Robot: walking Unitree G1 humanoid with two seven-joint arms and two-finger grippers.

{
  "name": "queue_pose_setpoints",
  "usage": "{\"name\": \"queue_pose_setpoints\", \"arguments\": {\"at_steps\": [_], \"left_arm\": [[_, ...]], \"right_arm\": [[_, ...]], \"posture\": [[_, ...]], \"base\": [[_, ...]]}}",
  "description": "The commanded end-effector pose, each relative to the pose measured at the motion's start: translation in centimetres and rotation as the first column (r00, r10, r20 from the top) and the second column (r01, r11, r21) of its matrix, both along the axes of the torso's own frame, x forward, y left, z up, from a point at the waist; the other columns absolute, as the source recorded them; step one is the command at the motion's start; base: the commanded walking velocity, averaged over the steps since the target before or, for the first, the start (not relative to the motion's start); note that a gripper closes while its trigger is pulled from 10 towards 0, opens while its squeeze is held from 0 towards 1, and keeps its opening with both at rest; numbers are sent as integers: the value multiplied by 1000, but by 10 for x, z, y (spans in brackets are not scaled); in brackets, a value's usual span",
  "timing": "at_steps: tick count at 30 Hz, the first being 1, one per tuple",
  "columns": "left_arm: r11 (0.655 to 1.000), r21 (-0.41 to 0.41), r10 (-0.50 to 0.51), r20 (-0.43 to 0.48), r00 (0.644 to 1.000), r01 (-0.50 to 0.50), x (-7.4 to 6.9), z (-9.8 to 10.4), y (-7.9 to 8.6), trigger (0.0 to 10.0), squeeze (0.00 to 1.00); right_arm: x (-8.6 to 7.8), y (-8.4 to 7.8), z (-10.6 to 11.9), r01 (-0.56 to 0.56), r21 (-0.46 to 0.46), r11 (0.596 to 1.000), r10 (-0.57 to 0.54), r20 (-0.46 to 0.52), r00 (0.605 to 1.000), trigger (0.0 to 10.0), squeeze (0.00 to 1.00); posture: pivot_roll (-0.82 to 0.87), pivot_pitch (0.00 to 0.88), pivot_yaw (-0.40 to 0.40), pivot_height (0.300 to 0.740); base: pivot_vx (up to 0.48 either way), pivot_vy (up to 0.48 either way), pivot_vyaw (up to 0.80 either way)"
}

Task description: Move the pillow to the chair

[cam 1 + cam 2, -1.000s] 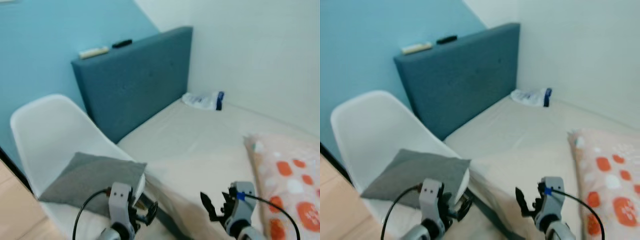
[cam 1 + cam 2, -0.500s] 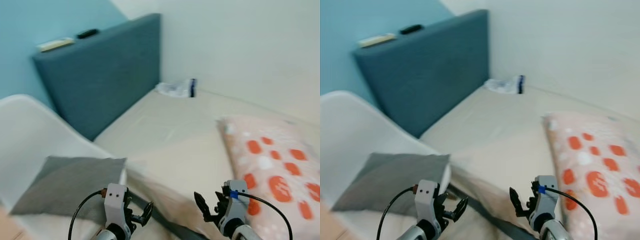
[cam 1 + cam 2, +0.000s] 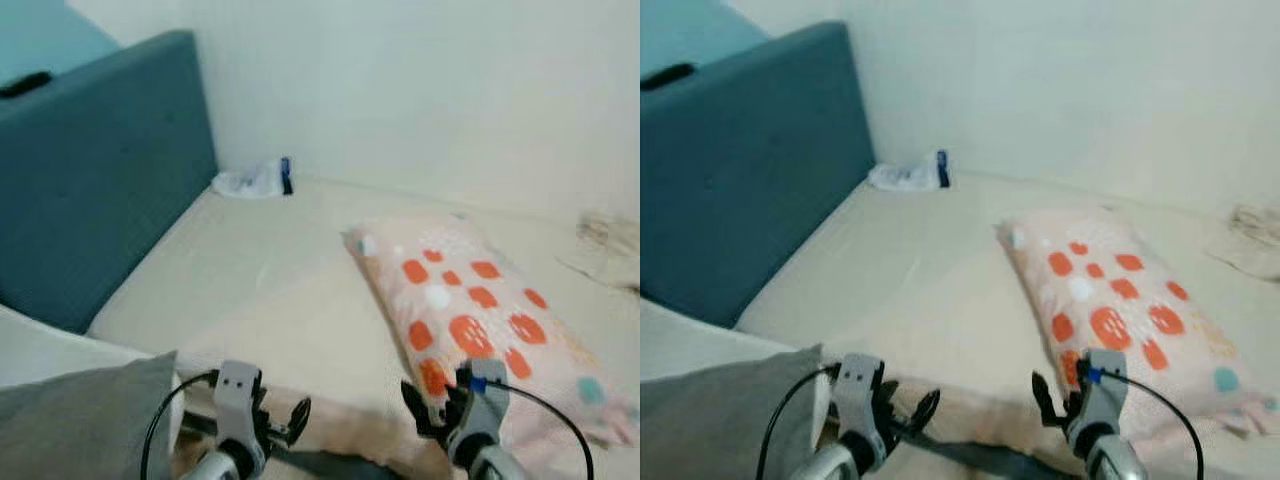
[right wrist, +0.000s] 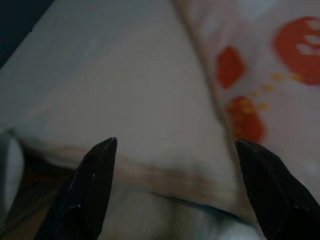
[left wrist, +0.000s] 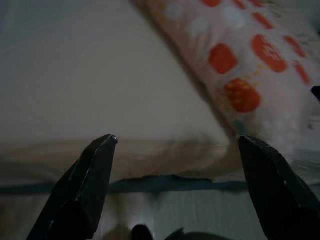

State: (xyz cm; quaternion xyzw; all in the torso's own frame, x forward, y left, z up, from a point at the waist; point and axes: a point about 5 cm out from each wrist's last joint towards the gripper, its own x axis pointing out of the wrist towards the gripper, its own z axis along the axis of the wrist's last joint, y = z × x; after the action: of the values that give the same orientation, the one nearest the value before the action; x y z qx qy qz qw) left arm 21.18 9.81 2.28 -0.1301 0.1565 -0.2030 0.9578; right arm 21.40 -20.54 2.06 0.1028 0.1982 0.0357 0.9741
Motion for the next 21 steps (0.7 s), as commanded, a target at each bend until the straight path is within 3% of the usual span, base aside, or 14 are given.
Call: {"name": "queue_pose_setpoints", "arguments": {"at_steps": [1,21], "left_arm": [[1000,20,-5,-11,1000,6,-3,-4,1,10000,0],[999,33,-20,12,1000,19,0,-3,1,10000,0]], "right_arm": [[-3,0,-4,20,14,1000,-19,-22,1000,10000,0],[-1,1,-5,33,18,999,-32,-24,999,10000,0]], "posture": [[-70,18,-15,740],[-71,0,-11,740]], "base": [[0,0,-725],[0,0,-725]]}}
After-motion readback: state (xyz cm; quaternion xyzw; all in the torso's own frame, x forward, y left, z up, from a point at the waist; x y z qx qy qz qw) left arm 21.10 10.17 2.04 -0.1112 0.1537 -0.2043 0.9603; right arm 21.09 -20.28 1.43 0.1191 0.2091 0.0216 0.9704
